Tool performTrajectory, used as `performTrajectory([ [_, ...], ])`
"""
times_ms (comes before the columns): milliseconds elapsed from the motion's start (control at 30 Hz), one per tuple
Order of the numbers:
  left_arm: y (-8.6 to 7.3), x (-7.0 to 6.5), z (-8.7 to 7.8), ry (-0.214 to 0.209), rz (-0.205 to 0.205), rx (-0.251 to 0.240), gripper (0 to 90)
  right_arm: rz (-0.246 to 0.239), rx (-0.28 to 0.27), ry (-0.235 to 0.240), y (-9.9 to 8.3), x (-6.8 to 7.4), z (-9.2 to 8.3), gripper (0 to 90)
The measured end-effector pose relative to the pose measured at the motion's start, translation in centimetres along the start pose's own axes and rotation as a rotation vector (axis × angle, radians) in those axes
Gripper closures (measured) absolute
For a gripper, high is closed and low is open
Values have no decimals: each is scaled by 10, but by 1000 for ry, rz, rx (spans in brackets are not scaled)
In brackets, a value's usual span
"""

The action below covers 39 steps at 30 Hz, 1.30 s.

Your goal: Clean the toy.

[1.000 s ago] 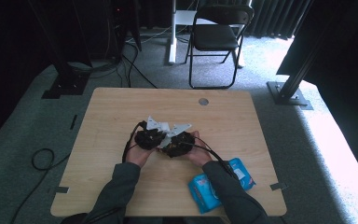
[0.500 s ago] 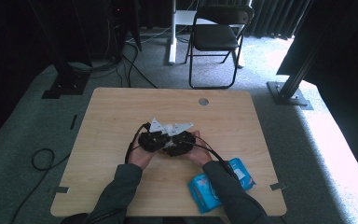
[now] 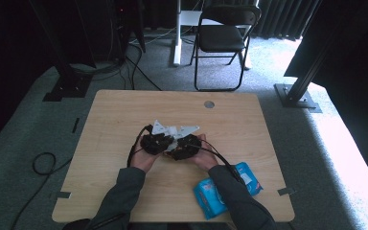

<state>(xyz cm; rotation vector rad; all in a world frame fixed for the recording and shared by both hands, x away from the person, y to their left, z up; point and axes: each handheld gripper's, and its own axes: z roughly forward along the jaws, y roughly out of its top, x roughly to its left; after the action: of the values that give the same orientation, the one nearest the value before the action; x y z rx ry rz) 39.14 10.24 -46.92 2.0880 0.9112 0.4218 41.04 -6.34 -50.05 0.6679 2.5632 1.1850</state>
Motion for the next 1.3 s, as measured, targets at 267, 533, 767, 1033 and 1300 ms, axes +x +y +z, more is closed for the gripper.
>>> performTrajectory([
  [267,-2,12,-2,40,-10,10,841,-1,-1,0,0,0,0,343],
  [533,-5,19,-5,70,-28,14,842,6,-1,-2,0,-1,0,343],
  [767,-9,19,-9,70,-32,19,841,5,3,-12,-1,-1,0,343],
  [1033,-14,11,-12,50,-26,9,841,9,8,-26,-1,-2,1,343],
  [1300,-14,-2,-11,16,12,13,841,4,16,-34,-1,-2,2,343],
])
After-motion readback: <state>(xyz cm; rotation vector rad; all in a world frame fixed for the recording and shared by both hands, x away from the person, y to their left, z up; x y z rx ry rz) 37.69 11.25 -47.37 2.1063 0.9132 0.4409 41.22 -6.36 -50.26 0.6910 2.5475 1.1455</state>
